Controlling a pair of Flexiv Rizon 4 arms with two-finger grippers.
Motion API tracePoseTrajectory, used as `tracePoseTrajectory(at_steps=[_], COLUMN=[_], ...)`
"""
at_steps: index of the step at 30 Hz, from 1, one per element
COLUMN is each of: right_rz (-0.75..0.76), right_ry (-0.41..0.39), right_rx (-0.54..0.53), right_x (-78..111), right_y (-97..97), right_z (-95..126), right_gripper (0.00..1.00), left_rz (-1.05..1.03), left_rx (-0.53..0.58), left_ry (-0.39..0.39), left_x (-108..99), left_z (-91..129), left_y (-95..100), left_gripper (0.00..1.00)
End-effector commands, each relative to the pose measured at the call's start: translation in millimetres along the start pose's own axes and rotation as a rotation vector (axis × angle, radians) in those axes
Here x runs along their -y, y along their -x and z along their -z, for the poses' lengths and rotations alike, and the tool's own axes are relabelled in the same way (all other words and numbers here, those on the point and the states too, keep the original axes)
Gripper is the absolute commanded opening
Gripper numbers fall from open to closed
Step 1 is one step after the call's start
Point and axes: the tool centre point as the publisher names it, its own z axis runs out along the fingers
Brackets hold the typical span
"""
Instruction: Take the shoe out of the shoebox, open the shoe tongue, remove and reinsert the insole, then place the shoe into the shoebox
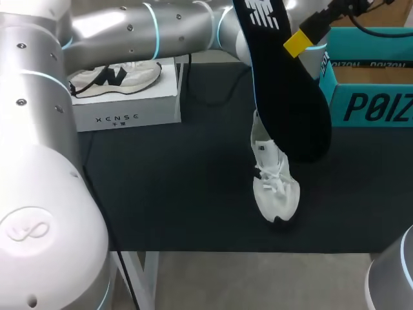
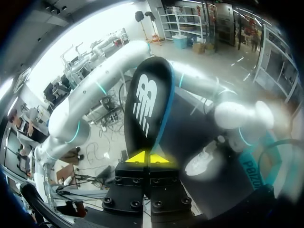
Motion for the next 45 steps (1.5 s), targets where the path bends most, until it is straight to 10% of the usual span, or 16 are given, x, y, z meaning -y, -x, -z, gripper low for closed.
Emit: tracePoseTrajectory(at_steps=[1, 14, 15, 16, 17, 28, 45], right_rz=[-0.001, -0.001, -0.001, -0.001, -0.001, -0.001, -0.001], right_ry=[-0.005, -0.005, -0.005, -0.005, -0.005, -0.005, -0.005], right_rx=[0.0, 0.0, 0.0, 0.0, 0.0, 0.0, 0.0], right_x=[-2.2, -2.2, -2.2, -2.2, -2.2, -2.2, -2.2], right_y=[0.6, 0.6, 0.6, 0.6, 0.6, 0.6, 0.6], right_z=[0, 0, 0, 0, 0, 0, 0], right_gripper=[0.0, 0.0, 0.0, 0.0, 0.0, 0.0, 0.0], left_rz=[-0.008, -0.026, -0.018, -0.014, -0.022, -0.026, 0.122], left_rx=[-0.069, -0.059, -0.049, -0.047, -0.05, 0.074, 0.591], left_ry=[-0.013, 0.004, 0.007, 0.006, 0.013, 0.078, 0.356], left_x=[-4, -5, -5, -5, -5, -7, -22], left_z=[-11, -22, -22, -22, -23, -4, 114], left_y=[10.4, 14.6, 14.9, 15.1, 15.1, 13.8, -39.8], left_gripper=[0.0, 0.0, 0.26, 0.77, 1.0, 1.0, 1.0])
